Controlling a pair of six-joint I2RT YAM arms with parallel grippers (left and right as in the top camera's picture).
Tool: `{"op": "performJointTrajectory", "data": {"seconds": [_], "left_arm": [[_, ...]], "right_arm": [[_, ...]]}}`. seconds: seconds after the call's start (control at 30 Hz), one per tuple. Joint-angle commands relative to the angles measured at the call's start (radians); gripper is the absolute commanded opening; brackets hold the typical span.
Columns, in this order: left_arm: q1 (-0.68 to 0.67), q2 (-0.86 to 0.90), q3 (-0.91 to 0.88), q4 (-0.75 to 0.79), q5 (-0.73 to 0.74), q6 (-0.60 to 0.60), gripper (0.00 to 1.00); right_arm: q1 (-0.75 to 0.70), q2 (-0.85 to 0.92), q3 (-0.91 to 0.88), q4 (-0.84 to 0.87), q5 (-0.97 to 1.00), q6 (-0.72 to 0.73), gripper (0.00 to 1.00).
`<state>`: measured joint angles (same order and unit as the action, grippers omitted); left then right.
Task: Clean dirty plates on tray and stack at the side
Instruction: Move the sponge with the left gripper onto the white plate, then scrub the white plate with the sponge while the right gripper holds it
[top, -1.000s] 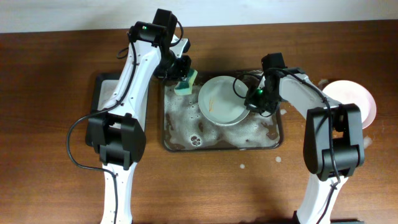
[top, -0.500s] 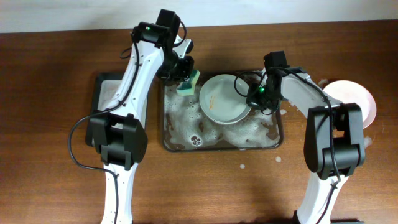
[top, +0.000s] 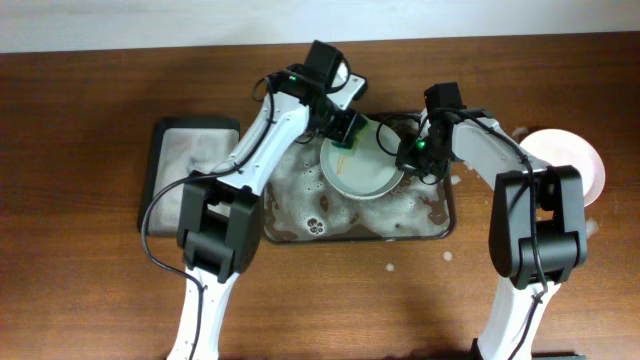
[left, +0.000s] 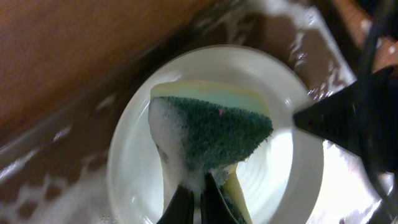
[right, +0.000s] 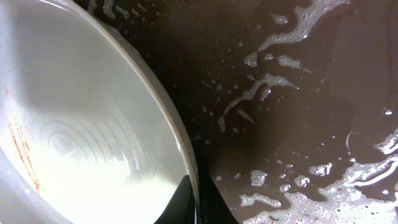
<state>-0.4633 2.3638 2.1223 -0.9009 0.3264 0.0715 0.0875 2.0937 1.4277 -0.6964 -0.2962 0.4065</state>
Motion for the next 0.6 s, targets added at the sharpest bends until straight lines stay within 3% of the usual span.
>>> {"op": "performJointTrajectory", "data": {"seconds": [0.0,0.1,0.27,0.37,0.57], "left_arm": [[-0.016,0.078,-0.003,0.025,0.023,-0.015,0.00],[-0.016,0.119,-0.003,-0.059,0.105,-0.042,0.00],[-0.010,0.120,-0.003,-0.243,0.103,-0.064,0.00],[-0.002,0.120,-0.003,-0.202,0.086,-0.064,0.00],[-0.002,0.127,-0.003,0.107,-0.132,-0.064,0.00]], "right_arm": [[-0.003,0.029,-0.024,0.001,0.045,-0.010,0.04],[-0.003,0.029,-0.024,0.001,0.045,-0.010,0.04],[-0.003,0.029,-0.024,0.005,0.045,-0.010,0.04],[-0.003,0.029,-0.024,0.005,0.045,-0.010,0.04],[-0.003,0.029,-0.024,0.004,0.045,-0.010,0.04]]}}
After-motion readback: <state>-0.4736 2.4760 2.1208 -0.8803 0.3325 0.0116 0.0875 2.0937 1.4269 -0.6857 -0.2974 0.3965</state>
